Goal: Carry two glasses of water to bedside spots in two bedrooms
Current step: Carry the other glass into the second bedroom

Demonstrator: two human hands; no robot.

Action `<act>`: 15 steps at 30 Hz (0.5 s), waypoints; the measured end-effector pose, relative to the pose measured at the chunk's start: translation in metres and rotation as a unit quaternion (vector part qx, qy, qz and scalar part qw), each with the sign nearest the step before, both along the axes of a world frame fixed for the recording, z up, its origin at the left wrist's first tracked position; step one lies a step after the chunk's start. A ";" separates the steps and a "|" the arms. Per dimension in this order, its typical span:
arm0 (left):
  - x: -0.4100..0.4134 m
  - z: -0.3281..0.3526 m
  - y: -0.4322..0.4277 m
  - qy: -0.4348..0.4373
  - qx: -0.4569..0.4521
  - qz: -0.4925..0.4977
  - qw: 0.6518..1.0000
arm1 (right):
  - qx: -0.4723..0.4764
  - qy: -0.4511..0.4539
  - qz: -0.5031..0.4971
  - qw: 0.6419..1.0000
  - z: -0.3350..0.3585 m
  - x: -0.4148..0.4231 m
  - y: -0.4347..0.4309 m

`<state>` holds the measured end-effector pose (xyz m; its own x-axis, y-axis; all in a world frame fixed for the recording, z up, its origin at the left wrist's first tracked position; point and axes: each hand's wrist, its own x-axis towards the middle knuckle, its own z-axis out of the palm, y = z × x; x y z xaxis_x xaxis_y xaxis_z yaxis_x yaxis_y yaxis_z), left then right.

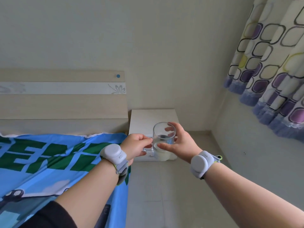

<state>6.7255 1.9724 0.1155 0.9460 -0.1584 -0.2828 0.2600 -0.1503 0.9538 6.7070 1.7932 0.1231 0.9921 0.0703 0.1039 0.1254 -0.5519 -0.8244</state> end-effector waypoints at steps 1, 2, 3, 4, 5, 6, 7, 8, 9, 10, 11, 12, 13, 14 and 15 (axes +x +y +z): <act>0.013 -0.001 -0.002 0.004 0.000 0.004 1.000 | 0.004 0.002 0.003 1.000 -0.002 0.015 -0.002; 0.027 -0.002 -0.004 0.008 0.000 0.010 1.000 | 0.006 0.002 0.007 1.000 -0.004 0.030 -0.004; 0.041 -0.004 -0.007 0.013 -0.002 0.015 1.000 | 0.009 0.002 0.013 1.000 -0.006 0.046 -0.007; 0.055 -0.005 -0.010 0.015 -0.001 0.021 1.000 | 0.012 0.003 0.018 1.000 -0.008 0.061 -0.009; 0.073 -0.006 -0.012 0.019 -0.004 0.027 0.999 | 0.016 0.003 0.024 1.000 -0.009 0.081 -0.012; 0.078 -0.007 -0.012 0.024 -0.004 0.026 0.999 | 0.017 0.004 0.026 1.000 -0.010 0.086 -0.012; 0.092 -0.007 -0.013 0.029 -0.005 0.028 0.999 | 0.021 0.010 0.031 0.999 -0.012 0.103 -0.014; 0.107 -0.010 -0.015 0.033 -0.005 0.032 0.999 | 0.022 0.018 0.037 0.999 -0.014 0.120 -0.017; 0.121 -0.012 -0.018 0.035 -0.005 0.038 0.999 | 0.022 0.023 0.045 0.998 -0.015 0.137 -0.019; 0.135 -0.014 -0.019 0.036 -0.006 0.043 0.998 | 0.018 0.027 0.054 0.998 -0.015 0.153 -0.021; 0.146 -0.015 -0.020 0.037 -0.007 0.050 0.998 | 0.014 0.029 0.062 0.998 -0.016 0.168 -0.022; 0.159 -0.019 -0.020 0.042 -0.010 0.057 0.997 | 0.012 0.035 0.070 0.997 -0.017 0.183 -0.023; 0.171 -0.022 -0.020 0.048 -0.013 0.065 0.997 | 0.010 0.041 0.076 0.996 -0.020 0.198 -0.022; 0.187 -0.027 -0.019 0.056 -0.021 0.071 0.996 | 0.006 0.045 0.082 0.996 -0.024 0.215 -0.021; 0.189 -0.029 -0.017 0.060 -0.019 0.070 0.996 | 0.004 0.046 0.081 0.996 -0.026 0.218 -0.020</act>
